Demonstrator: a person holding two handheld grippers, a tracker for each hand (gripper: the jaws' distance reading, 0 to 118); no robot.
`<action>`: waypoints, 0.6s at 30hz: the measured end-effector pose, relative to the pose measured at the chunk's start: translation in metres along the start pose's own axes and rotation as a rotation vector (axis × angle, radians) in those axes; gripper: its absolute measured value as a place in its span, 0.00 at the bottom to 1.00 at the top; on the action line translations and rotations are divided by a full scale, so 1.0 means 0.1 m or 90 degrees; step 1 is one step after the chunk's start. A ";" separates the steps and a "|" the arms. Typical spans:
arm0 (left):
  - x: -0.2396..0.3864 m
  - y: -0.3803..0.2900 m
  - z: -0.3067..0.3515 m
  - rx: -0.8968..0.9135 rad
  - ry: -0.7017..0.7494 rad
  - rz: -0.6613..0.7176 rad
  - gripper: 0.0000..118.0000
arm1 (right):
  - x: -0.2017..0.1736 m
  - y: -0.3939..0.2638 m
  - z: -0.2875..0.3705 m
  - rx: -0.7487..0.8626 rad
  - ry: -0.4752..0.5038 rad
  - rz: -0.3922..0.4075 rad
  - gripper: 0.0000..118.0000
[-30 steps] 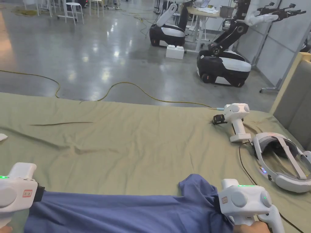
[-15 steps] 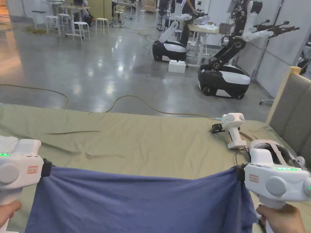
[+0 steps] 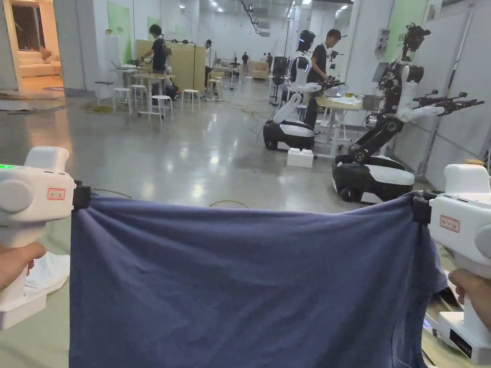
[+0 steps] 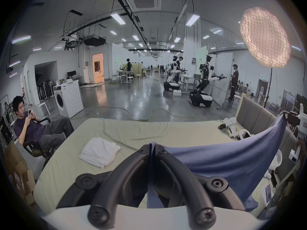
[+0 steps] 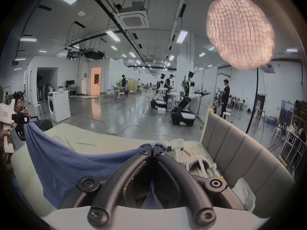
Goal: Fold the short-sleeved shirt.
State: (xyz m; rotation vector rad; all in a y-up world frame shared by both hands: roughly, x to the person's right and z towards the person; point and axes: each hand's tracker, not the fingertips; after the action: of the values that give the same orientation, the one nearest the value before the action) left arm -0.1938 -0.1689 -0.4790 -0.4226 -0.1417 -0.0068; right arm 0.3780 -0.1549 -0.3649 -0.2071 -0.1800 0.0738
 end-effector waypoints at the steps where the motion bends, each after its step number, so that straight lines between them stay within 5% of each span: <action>1: -0.02 0.10 0.02 0.008 0.004 -0.001 0.06 | -0.02 0.11 0.00 0.005 0.000 0.000 0.01; 18: -0.13 1.53 -0.22 0.099 0.056 -0.002 0.06 | -0.28 1.62 -0.49 0.115 -0.049 0.079 0.01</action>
State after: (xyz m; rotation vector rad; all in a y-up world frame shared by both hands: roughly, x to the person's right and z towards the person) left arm -0.1982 -0.0384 -0.5628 -0.2669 -0.0550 -0.0172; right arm 0.3513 -0.0089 -0.4515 -0.0353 -0.2362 0.2214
